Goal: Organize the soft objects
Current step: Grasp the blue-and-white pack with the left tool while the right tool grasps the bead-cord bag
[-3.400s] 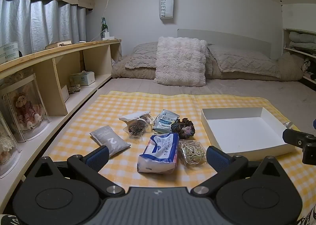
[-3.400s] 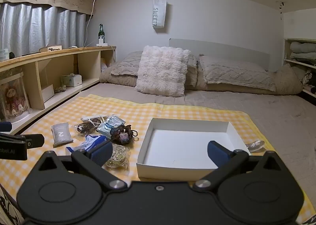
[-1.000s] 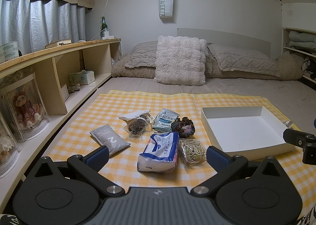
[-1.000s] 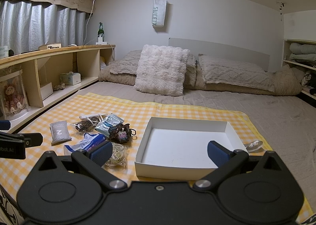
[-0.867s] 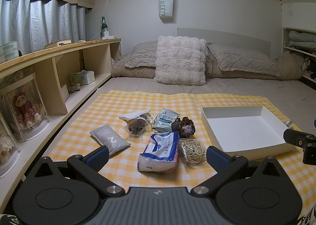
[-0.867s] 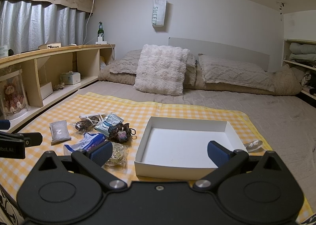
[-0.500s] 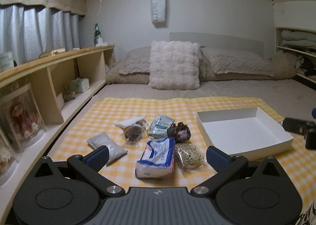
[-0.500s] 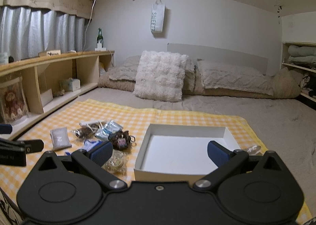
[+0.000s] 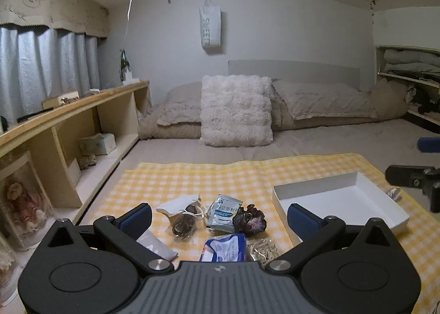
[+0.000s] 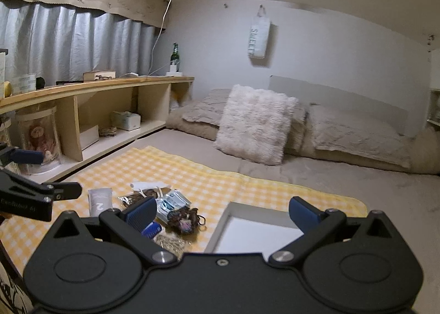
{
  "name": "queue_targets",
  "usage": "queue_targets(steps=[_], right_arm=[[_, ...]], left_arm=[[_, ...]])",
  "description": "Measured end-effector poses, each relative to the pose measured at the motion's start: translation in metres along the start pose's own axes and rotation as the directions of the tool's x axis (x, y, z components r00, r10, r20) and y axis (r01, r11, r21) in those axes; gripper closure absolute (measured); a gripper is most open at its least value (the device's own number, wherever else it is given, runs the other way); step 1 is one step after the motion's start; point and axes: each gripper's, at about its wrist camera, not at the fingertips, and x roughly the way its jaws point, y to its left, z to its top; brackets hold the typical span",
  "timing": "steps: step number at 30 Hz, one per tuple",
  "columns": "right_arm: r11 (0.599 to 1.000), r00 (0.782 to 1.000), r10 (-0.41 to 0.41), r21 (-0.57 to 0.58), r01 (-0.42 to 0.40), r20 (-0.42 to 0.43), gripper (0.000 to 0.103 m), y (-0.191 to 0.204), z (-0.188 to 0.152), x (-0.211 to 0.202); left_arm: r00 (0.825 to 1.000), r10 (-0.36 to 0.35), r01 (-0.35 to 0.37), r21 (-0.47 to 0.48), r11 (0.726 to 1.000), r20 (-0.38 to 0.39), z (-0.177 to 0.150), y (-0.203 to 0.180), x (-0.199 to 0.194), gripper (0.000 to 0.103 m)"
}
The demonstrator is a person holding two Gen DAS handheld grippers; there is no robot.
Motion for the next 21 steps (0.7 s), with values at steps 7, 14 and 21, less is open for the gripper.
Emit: queue_targets(steps=[7, 14, 21], right_arm=[[0.997, 0.998, 0.018, 0.07, -0.013, -0.066, 0.0, -0.01, 0.028, 0.065], [0.988, 0.974, 0.072, 0.149, -0.041, -0.213, 0.0, -0.015, 0.022, 0.133], [0.969, 0.913, 0.167, 0.234, -0.082, -0.371, 0.0, -0.015, -0.013, 0.18]], left_arm=[[0.997, 0.032, -0.032, 0.002, 0.999, -0.073, 0.028, 0.001, 0.048, 0.0], [0.959, -0.005, 0.015, 0.031, 0.999, -0.283, 0.013, 0.003, 0.124, 0.0], [0.865, -0.096, 0.093, -0.031, 0.995, -0.492, -0.029, 0.01, 0.194, 0.0]])
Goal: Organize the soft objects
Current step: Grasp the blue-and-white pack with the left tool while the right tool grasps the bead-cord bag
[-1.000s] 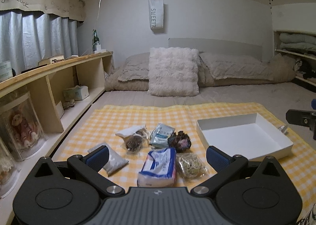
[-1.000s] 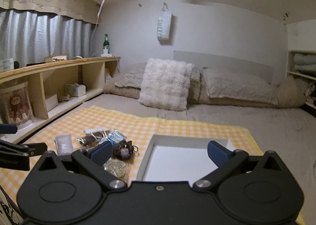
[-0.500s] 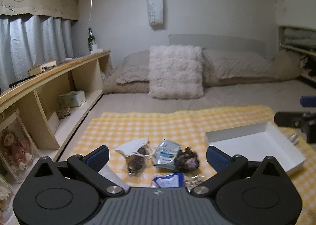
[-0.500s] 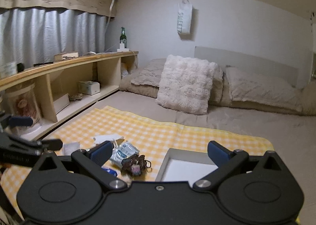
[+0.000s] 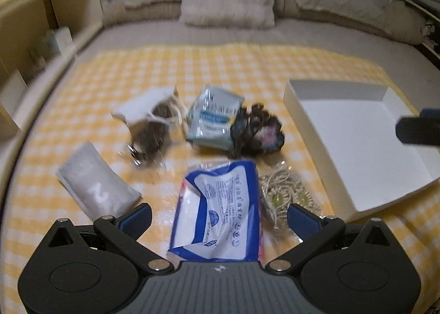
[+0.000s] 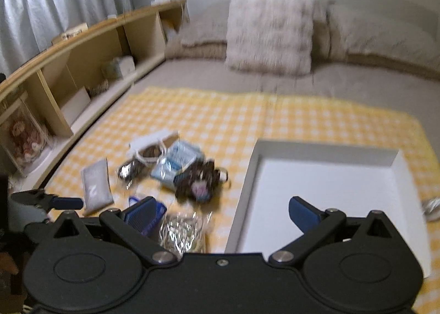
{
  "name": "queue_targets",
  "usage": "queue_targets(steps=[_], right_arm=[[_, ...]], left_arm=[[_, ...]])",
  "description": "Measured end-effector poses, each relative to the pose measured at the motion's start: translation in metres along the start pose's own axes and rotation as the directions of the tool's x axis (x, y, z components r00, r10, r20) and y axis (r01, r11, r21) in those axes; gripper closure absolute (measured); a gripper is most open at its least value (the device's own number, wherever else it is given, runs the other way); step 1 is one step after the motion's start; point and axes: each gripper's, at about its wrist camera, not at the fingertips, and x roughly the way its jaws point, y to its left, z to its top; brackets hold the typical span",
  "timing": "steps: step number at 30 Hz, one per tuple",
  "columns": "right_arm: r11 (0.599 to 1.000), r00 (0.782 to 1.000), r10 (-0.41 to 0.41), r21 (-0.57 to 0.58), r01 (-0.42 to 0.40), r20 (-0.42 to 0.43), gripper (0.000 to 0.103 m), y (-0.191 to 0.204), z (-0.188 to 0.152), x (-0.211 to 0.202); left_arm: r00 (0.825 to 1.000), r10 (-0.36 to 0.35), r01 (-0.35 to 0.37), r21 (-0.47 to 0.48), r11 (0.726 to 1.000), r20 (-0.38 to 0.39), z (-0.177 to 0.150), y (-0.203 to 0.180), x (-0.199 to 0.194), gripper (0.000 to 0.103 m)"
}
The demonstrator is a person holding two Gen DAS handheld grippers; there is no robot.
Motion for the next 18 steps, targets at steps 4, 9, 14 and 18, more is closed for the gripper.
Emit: queue_targets(steps=[4, 9, 14, 18], right_arm=[[0.997, 0.996, 0.06, 0.042, -0.057, -0.068, 0.006, -0.002, -0.005, 0.024], [0.989, 0.981, 0.122, 0.098, -0.109, -0.148, 0.017, 0.004, -0.004, 0.057], [0.986, 0.959, 0.15, 0.104, -0.128, -0.242, 0.022, 0.013, -0.011, 0.088], [0.987, 0.942, 0.153, 0.088, -0.132, -0.297, 0.025, 0.023, -0.018, 0.108]], left_arm=[[0.997, -0.038, 0.036, -0.033, 0.999, -0.069, 0.0, 0.011, 0.03, 0.001], [0.987, -0.034, 0.025, -0.061, 0.998, -0.158, -0.003, 0.018, 0.061, 0.012], [0.972, -0.084, 0.058, -0.123, 0.991, -0.22, -0.01, 0.032, 0.078, 0.025], [0.972, -0.101, 0.072, -0.141, 0.987, -0.212, -0.013, 0.04, 0.076, 0.036]])
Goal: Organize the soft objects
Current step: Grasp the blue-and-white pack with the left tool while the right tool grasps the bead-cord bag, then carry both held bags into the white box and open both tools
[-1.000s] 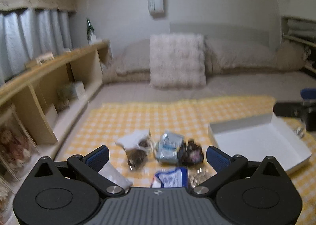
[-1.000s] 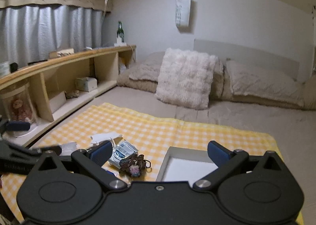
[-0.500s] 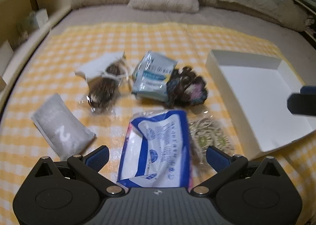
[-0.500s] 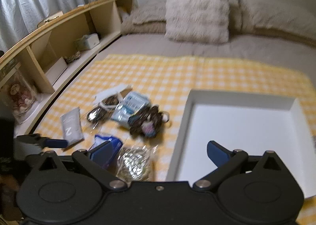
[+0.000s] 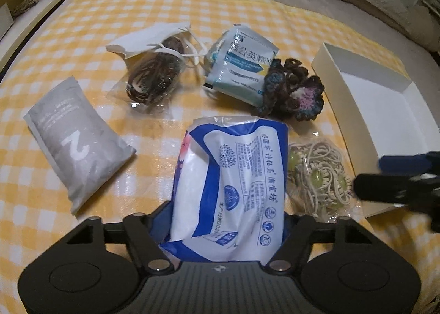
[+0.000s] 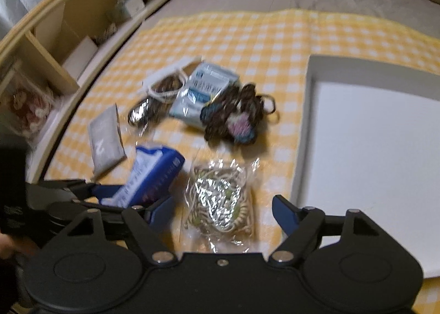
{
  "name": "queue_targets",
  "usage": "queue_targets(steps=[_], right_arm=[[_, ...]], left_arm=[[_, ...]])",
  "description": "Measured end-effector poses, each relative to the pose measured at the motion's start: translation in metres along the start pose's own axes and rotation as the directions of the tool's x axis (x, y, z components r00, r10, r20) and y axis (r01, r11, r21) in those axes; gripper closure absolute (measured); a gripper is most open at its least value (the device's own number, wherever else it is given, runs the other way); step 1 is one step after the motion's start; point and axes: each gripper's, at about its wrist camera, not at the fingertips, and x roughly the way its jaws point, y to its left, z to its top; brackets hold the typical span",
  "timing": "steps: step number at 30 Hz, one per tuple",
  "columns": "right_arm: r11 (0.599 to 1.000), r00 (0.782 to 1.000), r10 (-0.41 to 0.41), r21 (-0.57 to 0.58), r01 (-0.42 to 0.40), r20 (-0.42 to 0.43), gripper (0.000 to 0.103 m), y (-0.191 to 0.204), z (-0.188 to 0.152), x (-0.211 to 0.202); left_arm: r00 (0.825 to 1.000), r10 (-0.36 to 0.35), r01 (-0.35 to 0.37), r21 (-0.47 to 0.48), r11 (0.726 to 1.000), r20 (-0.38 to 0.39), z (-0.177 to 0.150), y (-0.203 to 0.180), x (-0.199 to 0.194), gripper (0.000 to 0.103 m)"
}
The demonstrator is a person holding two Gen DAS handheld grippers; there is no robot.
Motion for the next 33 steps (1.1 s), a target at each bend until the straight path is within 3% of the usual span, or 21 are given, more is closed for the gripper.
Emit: queue_targets(steps=[8, 13, 20, 23, 26, 33], right_arm=[[0.999, 1.0, -0.026, -0.024, 0.025, -0.008, 0.032, 0.01, 0.003, 0.025], [0.998, 0.999, -0.035, -0.06, 0.033, -0.026, 0.033, 0.02, 0.007, 0.041], [0.977, 0.991, -0.121, -0.183, 0.107, -0.063, 0.034, 0.027, 0.005, 0.062], [0.968, 0.988, -0.139, -0.22, 0.121, -0.066, 0.044, 0.029, 0.003, 0.064], [0.965, 0.992, -0.12, -0.24, 0.104, -0.051, 0.058, 0.033, 0.005, 0.055], [0.976, 0.998, -0.024, -0.217, 0.036, 0.056, 0.061, 0.029, 0.011, 0.008]], left_arm=[[0.999, -0.021, 0.023, -0.049, 0.999, 0.035, -0.005, 0.019, -0.018, 0.049], [0.998, -0.022, 0.027, -0.073, 0.997, 0.065, -0.005, 0.025, -0.032, 0.051], [0.994, -0.016, 0.025, -0.085, 0.996, 0.105, -0.003, 0.027, -0.05, 0.052], [0.993, -0.012, 0.023, -0.095, 0.995, 0.121, -0.003, 0.028, -0.055, 0.052], [0.991, -0.005, 0.019, -0.102, 0.995, 0.133, -0.002, 0.028, -0.057, 0.052], [0.977, 0.007, 0.021, -0.129, 0.991, 0.215, 0.006, 0.023, -0.077, 0.052]])
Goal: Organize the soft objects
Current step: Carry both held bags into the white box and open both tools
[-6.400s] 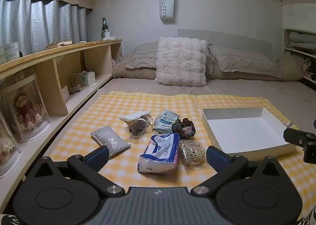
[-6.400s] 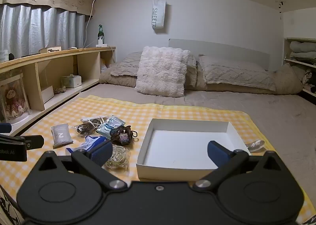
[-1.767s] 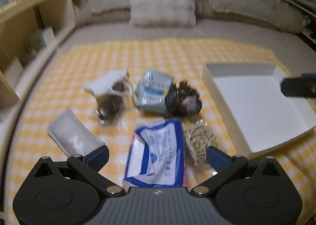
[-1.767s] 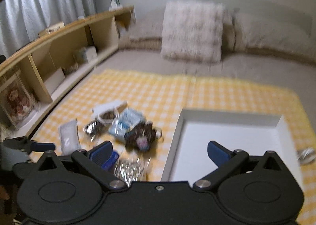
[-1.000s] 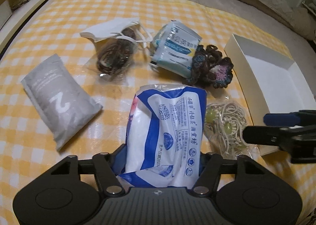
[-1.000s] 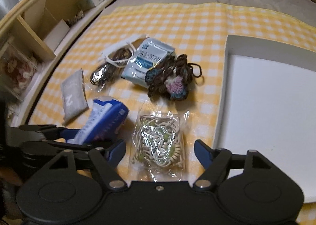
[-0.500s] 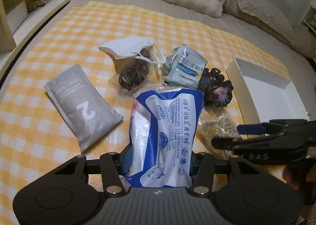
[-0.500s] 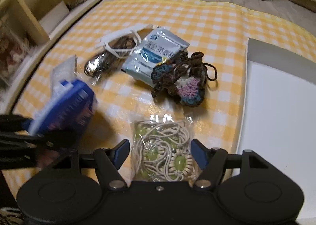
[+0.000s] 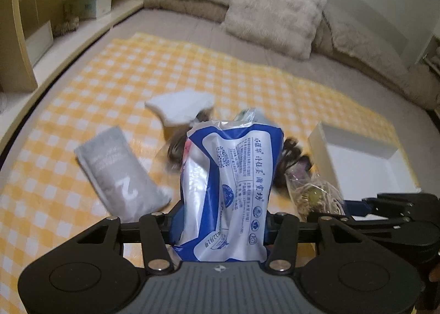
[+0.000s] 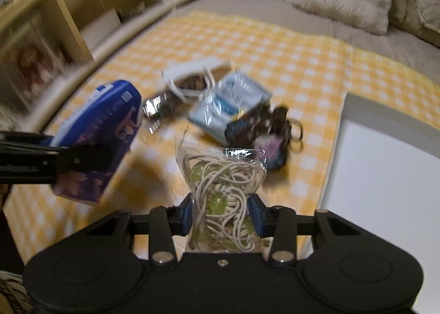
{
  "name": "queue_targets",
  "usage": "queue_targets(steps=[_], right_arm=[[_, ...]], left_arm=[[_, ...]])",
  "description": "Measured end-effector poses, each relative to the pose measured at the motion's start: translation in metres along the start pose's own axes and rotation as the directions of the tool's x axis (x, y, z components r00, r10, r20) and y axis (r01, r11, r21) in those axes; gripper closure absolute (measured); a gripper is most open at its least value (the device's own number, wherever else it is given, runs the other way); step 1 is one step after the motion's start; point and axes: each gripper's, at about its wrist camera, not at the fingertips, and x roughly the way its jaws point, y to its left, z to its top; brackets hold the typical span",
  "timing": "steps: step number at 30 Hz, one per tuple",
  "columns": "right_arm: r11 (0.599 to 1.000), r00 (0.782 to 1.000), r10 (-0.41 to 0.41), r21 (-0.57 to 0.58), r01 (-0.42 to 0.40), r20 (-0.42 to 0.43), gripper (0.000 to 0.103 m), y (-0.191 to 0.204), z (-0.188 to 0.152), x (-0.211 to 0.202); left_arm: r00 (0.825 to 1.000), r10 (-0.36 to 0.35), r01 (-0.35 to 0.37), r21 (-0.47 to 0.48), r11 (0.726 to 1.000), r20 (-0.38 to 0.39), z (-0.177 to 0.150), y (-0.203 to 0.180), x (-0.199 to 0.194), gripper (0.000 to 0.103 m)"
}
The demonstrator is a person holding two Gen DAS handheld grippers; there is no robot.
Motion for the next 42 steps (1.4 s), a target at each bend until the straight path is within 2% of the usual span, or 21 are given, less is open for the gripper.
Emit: queue_targets(steps=[7, 13, 21, 25, 33, 39, 42], right_arm=[[0.997, 0.992, -0.008, 0.072, -0.001, 0.125, 0.061, -0.029, 0.0, -0.056], [0.991, 0.975, -0.048, 0.134, 0.019, 0.215, 0.061, -0.059, -0.007, -0.094], [0.972, 0.952, -0.133, 0.226, 0.07, 0.278, 0.061, -0.102, -0.022, -0.131], [0.957, 0.946, -0.182, 0.268, 0.109, 0.267, 0.06, -0.118, -0.034, -0.139], [0.922, 0.949, -0.249, 0.346, 0.172, 0.192, 0.06, -0.153, -0.051, -0.137], [0.905, 0.952, -0.267, 0.378, 0.195, 0.148, 0.06, -0.17, -0.061, -0.132], [0.902, 0.955, -0.267, 0.383, 0.2, 0.129, 0.06, -0.176, -0.063, -0.128]], left_arm=[[0.995, -0.041, 0.04, 0.011, 0.999, 0.087, 0.013, -0.034, -0.019, 0.052], [0.981, -0.098, 0.092, 0.045, 0.995, 0.167, 0.018, -0.069, -0.029, 0.052], [0.963, -0.19, 0.18, 0.071, 0.981, 0.191, 0.023, -0.114, -0.028, 0.052], [0.95, -0.263, 0.254, 0.073, 0.964, 0.169, 0.021, -0.137, -0.017, 0.052], [0.928, -0.373, 0.373, 0.015, 0.928, 0.025, 0.007, -0.182, 0.03, 0.052], [0.92, -0.387, 0.388, 0.001, 0.922, -0.053, -0.01, -0.209, 0.066, 0.051], [0.925, -0.375, 0.375, -0.01, 0.927, -0.069, -0.014, -0.215, 0.079, 0.048]])
